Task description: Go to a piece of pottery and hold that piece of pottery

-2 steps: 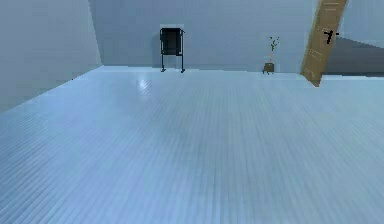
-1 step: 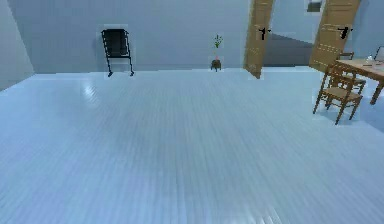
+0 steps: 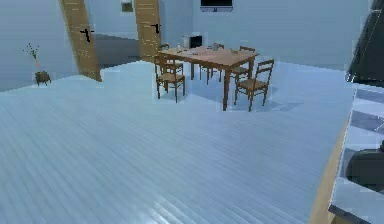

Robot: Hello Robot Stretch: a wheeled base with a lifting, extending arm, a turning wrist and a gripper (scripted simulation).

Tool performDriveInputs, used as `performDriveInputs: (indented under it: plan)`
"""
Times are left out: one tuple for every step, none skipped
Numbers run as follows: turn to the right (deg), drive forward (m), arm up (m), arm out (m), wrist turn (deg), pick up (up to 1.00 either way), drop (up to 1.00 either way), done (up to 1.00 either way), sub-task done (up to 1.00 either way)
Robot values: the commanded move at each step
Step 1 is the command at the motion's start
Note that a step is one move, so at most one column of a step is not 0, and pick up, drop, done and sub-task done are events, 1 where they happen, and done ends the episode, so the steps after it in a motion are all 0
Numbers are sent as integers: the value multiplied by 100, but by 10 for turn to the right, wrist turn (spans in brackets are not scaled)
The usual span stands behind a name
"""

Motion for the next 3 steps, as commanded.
performDriveInputs:
  plan:
    - [150, 0, 0, 0, 0, 0, 0, 0, 0]
    - [0, 50, 0, 0, 0, 0, 0, 0, 0]
    - [120, 0, 0, 0, 0, 0, 0, 0, 0]
